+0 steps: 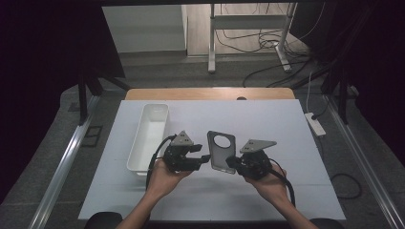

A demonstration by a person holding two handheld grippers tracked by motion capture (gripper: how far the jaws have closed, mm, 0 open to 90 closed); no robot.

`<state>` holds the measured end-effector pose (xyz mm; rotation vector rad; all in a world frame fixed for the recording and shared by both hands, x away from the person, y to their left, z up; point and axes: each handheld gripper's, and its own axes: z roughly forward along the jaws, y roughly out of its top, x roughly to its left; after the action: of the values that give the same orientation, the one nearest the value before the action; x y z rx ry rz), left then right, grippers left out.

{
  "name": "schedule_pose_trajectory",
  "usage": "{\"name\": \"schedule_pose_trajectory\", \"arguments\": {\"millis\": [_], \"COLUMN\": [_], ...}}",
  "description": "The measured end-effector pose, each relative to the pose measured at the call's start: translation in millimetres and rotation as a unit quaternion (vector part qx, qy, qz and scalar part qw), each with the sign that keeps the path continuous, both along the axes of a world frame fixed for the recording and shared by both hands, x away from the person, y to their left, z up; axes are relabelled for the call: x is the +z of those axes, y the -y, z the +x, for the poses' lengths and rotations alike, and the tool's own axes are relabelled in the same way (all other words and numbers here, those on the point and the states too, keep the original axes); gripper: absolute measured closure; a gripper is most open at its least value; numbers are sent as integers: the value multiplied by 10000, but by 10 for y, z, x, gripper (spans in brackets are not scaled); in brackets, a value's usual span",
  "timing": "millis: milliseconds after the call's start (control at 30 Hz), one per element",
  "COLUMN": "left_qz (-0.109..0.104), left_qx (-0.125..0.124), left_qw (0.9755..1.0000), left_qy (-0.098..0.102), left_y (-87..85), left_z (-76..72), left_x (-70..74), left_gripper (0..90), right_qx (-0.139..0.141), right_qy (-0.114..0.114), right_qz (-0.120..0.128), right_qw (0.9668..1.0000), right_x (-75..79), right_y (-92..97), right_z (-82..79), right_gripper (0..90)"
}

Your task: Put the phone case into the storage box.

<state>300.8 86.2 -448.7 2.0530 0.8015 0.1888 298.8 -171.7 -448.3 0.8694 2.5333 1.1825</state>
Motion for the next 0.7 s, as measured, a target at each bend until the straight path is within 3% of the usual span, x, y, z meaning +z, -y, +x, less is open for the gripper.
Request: {"name": "schedule_pose_trajectory", "arguments": {"millis": [200, 233, 300, 567, 600, 700], "left_qz": [20, 17, -37, -92, -85, -25], "left_qx": [-46, -46, -35, 152, 236, 345], "left_qw": [10000, 10000, 9999, 9997, 9995, 9991], "left_qy": [-33, -47, -98, -172, -201, -233], "left_y": [25, 24, 20, 20, 26, 36], "left_z": [-13, -12, -15, -22, -20, -15], "left_x": [1, 2, 5, 26, 20, 10], "left_gripper": [680, 762, 828, 871, 888, 891], "right_qx": [78, 94, 95, 204, 272, 330], "right_qy": [-5, -3, -12, -116, -185, -172], "right_qz": [9, 3, 16, 91, 126, 82], "right_qw": [10000, 10000, 10000, 9997, 9994, 9993], "right_x": [-12, -12, -13, -35, -61, -73], "right_y": [-58, -74, -79, -86, -102, -135], "right_z": [-25, -37, -41, -35, -33, -47], "right_gripper": [799, 799, 799, 789, 732, 701]}}
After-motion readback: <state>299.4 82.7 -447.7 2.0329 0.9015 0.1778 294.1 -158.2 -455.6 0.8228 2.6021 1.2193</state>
